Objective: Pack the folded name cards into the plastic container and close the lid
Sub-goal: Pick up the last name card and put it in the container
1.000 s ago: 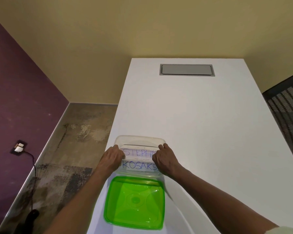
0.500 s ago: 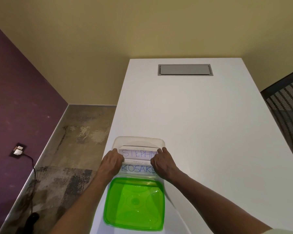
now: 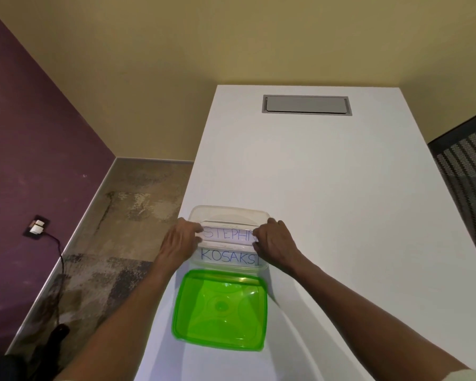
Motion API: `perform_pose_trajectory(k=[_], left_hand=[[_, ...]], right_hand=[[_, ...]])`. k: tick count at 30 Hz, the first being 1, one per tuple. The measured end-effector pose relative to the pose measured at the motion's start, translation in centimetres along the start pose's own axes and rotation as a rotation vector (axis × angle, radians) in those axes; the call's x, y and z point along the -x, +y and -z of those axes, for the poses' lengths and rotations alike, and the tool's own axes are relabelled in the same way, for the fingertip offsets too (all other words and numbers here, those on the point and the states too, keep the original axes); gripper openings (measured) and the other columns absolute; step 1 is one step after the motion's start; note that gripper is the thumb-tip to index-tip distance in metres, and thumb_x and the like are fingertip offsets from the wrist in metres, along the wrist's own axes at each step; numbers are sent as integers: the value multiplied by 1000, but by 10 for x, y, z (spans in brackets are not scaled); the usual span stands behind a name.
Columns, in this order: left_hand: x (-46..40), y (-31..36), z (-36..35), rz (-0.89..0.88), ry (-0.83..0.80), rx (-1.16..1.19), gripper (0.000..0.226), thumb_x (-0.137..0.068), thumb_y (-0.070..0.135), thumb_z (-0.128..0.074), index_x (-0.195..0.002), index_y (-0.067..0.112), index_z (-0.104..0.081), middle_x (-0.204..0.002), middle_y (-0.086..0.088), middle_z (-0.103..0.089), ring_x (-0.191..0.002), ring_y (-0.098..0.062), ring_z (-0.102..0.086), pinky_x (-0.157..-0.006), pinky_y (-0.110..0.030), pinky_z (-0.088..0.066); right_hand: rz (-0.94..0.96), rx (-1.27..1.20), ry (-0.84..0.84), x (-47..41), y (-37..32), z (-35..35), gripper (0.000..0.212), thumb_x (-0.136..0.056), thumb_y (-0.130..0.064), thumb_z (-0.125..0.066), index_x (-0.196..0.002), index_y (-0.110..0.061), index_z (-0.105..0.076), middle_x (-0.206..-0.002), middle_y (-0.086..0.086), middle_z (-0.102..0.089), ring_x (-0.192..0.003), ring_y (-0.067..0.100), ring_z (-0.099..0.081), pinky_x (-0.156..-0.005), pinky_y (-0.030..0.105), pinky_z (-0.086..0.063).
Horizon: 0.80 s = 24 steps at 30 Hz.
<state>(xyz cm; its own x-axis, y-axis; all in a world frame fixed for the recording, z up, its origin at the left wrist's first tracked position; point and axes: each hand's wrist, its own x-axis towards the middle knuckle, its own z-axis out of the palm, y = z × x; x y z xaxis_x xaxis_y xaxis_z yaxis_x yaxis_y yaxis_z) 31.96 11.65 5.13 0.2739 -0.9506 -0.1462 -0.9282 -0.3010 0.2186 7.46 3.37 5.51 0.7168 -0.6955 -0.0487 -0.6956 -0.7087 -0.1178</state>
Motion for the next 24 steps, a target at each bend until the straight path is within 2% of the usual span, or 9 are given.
perform_pose_trajectory(k=[2,6,13,15,16,18,19,21,24], left_hand=[[-3,-1,6,67,110,167,26,-84,19,-71,-108,11,-72,-106,-10,-73,-99,-27,-66,-85,-32,-51],[-7,-3,12,249,285,402,22,-86,15,-68,-106,7,-72,-104,-11,-74,-93,-25,-68,-85,-28,-48],[-10,-17,2,500,319,640,22,-89,14,-64,-103,-2,-68,-107,-20,-70,-100,-33,-63,-90,-39,-48],[-9,-21,-1,534,312,655,26,-90,13,-63,-111,-1,-68,-114,-18,-69,-104,-29,-63,-94,-37,-47],[-8,-23,-3,541,311,662,25,-90,12,-62,-110,-1,-69,-114,-17,-69,-103,-28,-63,-93,-35,-47],[-6,-25,-6,556,299,684,22,-91,11,-60,-105,-2,-71,-111,-17,-71,-101,-29,-65,-88,-33,-48],[-5,-26,-8,566,285,705,23,-92,12,-60,-104,-4,-70,-110,-18,-70,-103,-32,-65,-88,-35,-49],[-4,-27,-12,604,240,774,26,-92,16,-61,-107,-3,-70,-107,-18,-72,-100,-30,-66,-87,-35,-51],[-7,-28,-18,646,179,891,30,-90,23,-65,-109,1,-70,-100,-14,-74,-87,-23,-67,-84,-35,-53]], right_hand=[[-50,-153,92,2,6,2,8,-68,-14,-68,-74,-8,-67,-65,12,-64,-65,33,-58,-56,33,-44],[-288,-423,239,8,19,-4,23,-84,-15,-61,-105,-5,-65,-92,15,-63,-87,33,-58,-76,38,-50],[-665,-727,134,13,26,-20,40,-89,-24,-62,-120,1,-59,-108,20,-62,-104,32,-57,-87,32,-41],[-715,-782,98,14,25,-23,37,-89,-25,-63,-109,6,-64,-99,23,-66,-98,33,-57,-83,32,-40],[-742,-810,90,13,25,-25,33,-88,-25,-63,-93,8,-65,-87,25,-65,-88,35,-56,-78,35,-40],[-782,-858,75,13,25,-27,38,-86,-25,-63,-60,0,-49,-62,21,-52,-65,34,-44,-64,36,-37],[-789,-872,61,14,24,-28,42,-86,-26,-63,-56,-6,-41,-58,17,-45,-61,29,-41,-61,34,-34],[-811,-920,39,14,22,-31,44,-87,-27,-64,-55,-3,-46,-57,17,-46,-59,25,-45,-60,34,-36],[-835,-1020,54,14,20,-34,36,-88,-26,-65,-71,6,-67,-70,24,-67,-61,25,-60,-70,39,-53]])
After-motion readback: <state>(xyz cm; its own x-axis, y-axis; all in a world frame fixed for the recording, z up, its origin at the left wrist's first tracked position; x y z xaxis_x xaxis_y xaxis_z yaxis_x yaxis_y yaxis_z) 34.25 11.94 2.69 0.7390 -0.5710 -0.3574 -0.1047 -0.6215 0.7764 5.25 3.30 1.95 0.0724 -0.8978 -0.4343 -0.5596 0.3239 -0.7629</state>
